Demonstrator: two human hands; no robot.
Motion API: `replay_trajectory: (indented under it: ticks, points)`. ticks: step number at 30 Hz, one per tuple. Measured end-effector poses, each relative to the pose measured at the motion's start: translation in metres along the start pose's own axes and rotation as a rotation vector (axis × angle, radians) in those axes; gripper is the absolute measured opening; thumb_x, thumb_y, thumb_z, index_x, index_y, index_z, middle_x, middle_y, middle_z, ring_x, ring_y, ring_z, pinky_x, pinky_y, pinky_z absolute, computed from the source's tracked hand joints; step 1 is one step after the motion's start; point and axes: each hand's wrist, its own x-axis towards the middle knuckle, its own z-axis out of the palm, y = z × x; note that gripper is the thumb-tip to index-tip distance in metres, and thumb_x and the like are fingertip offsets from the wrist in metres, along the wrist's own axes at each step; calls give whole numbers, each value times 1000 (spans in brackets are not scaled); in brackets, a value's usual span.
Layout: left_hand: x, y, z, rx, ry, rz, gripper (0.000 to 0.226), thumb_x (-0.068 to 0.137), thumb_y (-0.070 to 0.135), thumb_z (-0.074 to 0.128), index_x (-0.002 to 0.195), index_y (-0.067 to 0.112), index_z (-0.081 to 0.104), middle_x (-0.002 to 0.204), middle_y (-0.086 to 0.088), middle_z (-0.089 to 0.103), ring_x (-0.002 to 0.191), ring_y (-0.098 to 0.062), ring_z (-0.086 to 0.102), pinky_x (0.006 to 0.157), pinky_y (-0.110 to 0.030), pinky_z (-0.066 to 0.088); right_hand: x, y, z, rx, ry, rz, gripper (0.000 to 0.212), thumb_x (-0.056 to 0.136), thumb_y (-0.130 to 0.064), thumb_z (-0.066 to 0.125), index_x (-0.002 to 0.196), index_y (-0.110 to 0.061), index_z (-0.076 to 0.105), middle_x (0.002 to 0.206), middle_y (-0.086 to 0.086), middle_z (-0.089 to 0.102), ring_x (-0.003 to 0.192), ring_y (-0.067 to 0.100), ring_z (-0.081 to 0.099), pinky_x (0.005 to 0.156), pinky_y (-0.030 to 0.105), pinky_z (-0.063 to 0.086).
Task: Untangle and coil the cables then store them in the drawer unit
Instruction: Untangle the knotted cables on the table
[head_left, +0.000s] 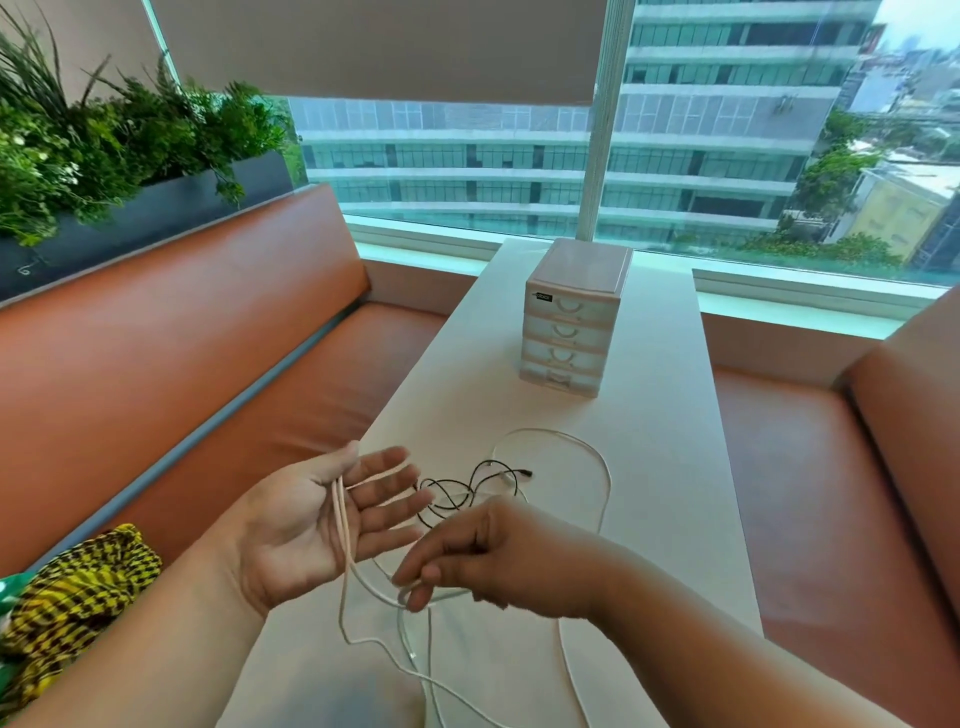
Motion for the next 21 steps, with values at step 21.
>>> replay_trajectory:
  ticks: [21]
  points:
    - [1,10,-11,-240,-166,50,53,35,9,94,78,6,64,51,7,32,34,-8,33,38,-24,41,-21,17,8,155,-115,104,13,101,-21,42,101,-23,55,110,9,72,50,19,22,48,28,25]
